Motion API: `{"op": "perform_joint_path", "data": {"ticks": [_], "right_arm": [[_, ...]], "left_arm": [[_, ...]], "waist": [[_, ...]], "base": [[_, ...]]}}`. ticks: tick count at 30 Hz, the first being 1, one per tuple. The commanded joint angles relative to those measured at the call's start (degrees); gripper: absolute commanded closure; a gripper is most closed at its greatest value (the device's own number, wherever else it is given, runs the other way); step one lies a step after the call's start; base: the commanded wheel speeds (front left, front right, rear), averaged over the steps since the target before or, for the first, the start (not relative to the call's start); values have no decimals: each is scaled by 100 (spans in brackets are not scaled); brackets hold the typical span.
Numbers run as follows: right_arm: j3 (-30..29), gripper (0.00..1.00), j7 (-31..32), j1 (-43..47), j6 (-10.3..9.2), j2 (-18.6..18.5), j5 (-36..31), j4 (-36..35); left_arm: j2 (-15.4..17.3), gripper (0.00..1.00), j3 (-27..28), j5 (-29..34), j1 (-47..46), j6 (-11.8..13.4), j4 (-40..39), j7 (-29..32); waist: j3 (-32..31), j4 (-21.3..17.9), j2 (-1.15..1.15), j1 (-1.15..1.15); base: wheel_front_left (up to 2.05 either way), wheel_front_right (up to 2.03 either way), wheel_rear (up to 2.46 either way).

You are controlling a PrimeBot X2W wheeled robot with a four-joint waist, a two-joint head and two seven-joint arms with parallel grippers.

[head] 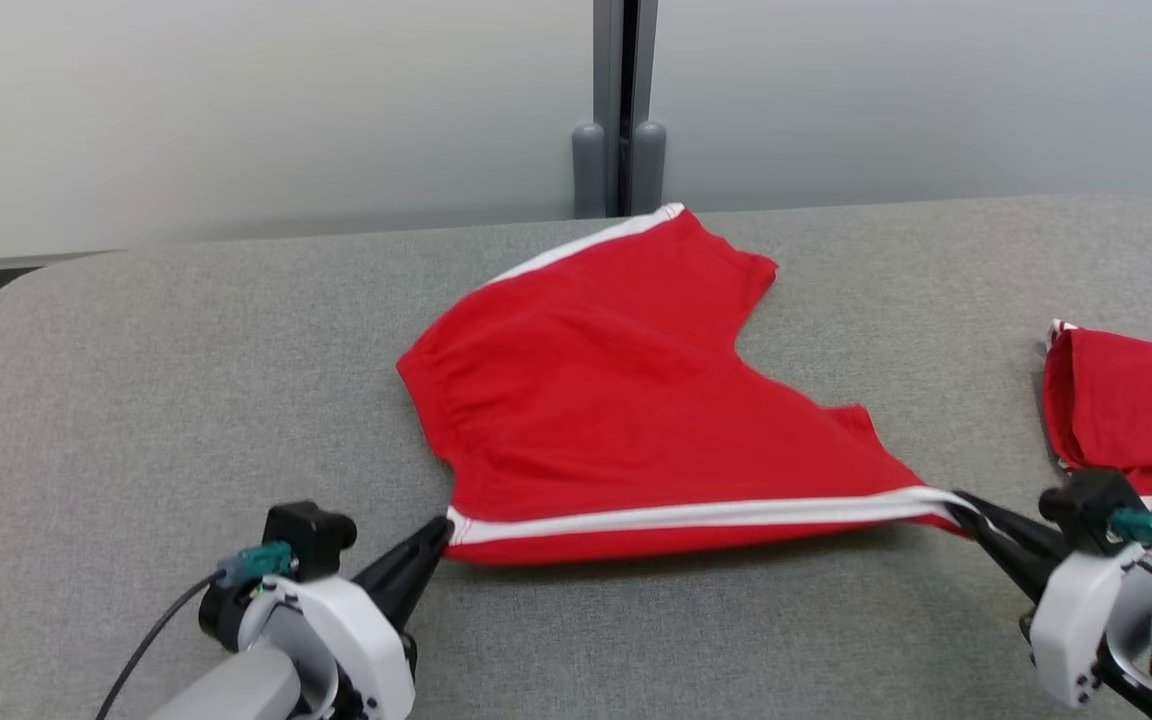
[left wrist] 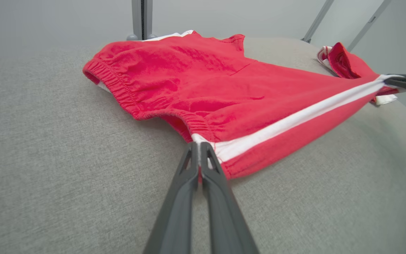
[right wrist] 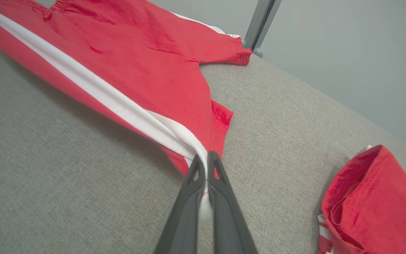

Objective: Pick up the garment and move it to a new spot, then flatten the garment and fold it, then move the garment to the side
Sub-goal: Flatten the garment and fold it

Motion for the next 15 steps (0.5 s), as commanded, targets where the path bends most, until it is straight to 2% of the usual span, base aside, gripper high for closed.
{"op": "perform_joint_path", "data": {"ticks": [1,11,15], "right_arm": [[41,100,47,136,-19,-188,108,-67],[303,100,460,749,-19,-1114,388,-1222],[234,100,553,787,-19,-1473,222,-1465]], "left_arm": [[153,100,-14,-28,135,6,-51,12],[617,100,-331,-69,836,188,-1177,395],[821,100,-507,231,791,373,-1631,509]], "waist": [[-94,-26,0,0],[-228,-97,0,0],[-192,-52,0,0]], "base": [[0,0,0],[0,0,0],[0,0,0]]}}
